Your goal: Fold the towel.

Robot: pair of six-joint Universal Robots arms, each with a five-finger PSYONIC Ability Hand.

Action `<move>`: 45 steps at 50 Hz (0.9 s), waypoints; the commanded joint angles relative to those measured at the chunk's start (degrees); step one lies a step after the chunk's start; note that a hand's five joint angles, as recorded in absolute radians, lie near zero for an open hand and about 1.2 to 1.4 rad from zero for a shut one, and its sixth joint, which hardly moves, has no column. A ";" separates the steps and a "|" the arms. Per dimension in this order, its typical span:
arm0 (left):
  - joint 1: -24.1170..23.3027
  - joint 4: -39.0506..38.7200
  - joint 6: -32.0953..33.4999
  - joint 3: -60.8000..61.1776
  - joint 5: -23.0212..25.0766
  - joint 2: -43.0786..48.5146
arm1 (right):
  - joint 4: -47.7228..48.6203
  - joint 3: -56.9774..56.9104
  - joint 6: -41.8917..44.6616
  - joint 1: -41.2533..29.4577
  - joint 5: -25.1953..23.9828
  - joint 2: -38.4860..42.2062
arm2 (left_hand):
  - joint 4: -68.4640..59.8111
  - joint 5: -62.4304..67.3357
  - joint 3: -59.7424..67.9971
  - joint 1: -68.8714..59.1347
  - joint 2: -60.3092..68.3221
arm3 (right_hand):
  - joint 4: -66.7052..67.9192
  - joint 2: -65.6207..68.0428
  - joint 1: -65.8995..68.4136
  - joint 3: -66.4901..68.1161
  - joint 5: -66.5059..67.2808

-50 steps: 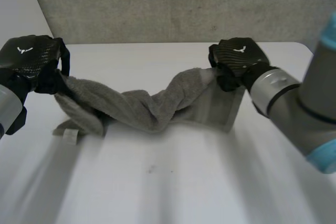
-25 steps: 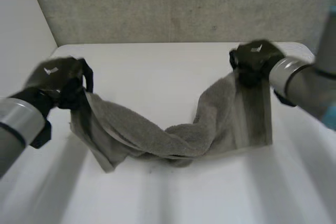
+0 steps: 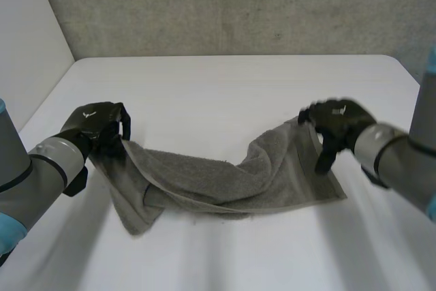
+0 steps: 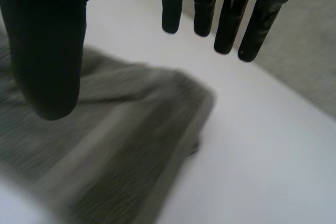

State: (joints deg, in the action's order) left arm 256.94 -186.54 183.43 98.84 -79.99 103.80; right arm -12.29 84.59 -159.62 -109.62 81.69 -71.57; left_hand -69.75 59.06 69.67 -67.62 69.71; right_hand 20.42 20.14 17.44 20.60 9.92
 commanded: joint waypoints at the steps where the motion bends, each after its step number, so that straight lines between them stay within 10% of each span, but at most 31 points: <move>1: 0.23 -0.94 0.00 0.83 -0.08 -0.09 | 7.10 12.09 3.44 2.57 -3.21 -0.85 | -10.25 10.94 10.33 -12.38 10.29 | 9.35 9.62 12.32 9.16 9.84; 45: 0.49 -2.87 0.00 2.32 -0.17 0.18 | 26.79 17.27 13.54 6.97 -6.20 10.22 | -10.25 10.94 10.33 -12.38 10.29 | 26.34 26.61 29.31 26.15 26.83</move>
State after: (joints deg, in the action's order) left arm 257.35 -189.44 183.51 101.16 -80.16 103.97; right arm 14.04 102.31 -146.70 -102.57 75.25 -62.08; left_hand -69.75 59.07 69.67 -67.65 69.71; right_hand 40.00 40.12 34.30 40.23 28.05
